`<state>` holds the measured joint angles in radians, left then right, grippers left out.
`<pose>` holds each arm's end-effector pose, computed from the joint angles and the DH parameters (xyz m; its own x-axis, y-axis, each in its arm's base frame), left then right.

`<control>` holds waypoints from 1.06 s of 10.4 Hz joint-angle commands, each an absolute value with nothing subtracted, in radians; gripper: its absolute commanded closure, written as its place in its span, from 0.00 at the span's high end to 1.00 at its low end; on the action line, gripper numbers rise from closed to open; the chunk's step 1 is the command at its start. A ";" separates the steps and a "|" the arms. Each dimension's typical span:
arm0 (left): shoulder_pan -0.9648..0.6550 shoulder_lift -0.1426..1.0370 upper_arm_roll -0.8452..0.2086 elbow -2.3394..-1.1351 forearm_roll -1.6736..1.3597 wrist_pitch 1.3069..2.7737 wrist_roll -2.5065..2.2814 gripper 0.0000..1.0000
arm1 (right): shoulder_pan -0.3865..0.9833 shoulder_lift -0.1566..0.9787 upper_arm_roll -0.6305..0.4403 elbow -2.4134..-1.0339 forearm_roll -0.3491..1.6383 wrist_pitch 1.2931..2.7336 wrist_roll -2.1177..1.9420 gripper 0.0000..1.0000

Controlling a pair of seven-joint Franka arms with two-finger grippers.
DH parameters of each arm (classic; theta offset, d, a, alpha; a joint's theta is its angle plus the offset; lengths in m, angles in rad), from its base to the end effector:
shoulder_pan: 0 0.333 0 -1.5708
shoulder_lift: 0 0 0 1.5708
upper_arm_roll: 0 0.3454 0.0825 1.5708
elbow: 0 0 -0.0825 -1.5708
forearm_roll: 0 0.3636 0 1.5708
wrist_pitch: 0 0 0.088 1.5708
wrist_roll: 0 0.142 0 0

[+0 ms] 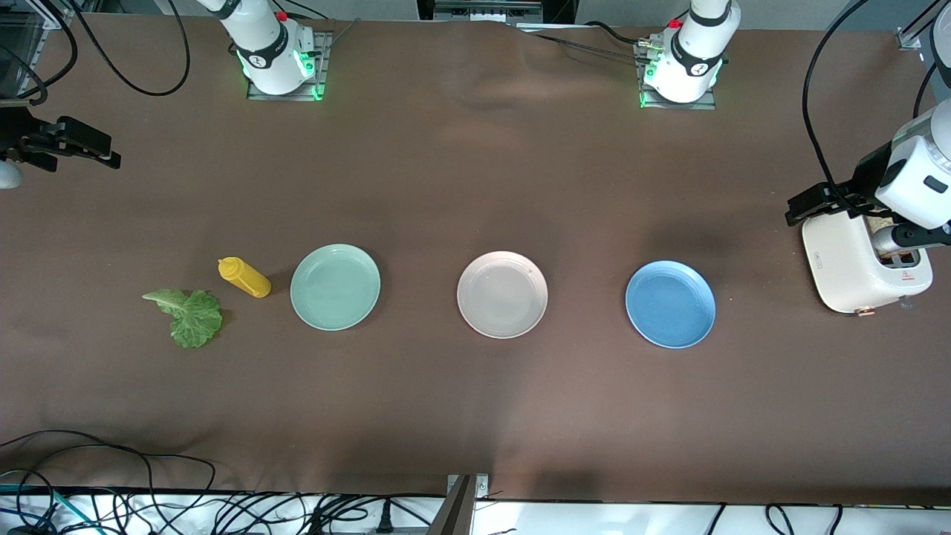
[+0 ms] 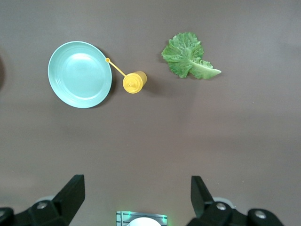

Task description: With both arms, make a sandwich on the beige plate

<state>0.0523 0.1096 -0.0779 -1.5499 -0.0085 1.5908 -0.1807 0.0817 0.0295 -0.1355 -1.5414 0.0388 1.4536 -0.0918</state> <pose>0.5671 -0.0134 0.5698 0.9855 0.1546 -0.0703 0.1553 -0.9879 0.0044 0.5266 -0.0214 0.6072 0.9927 0.0424 -0.1130 0.0375 -0.9983 -0.0454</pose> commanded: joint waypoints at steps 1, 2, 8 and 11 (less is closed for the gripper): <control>0.058 0.121 -0.083 -1.522 0.012 1.588 -0.160 1.00 | 0.081 0.025 -0.140 -1.516 0.026 1.430 -0.097 1.00; 0.058 0.124 -0.083 -1.522 0.012 1.588 -0.161 1.00 | 0.084 0.026 -0.135 -1.517 0.022 1.431 -0.086 1.00; 0.060 0.129 -0.081 -1.520 0.009 1.588 -0.158 1.00 | 0.084 0.028 -0.135 -1.517 0.023 1.434 -0.089 1.00; 0.061 0.129 -0.081 -1.520 0.008 1.588 -0.158 1.00 | 0.084 0.028 -0.135 -1.517 0.023 1.434 -0.089 1.00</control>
<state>0.0530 0.1151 -0.0771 -1.5481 -0.0085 1.5908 -0.1807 0.0816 0.0279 -0.1356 -1.5365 0.0371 1.4536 -0.0911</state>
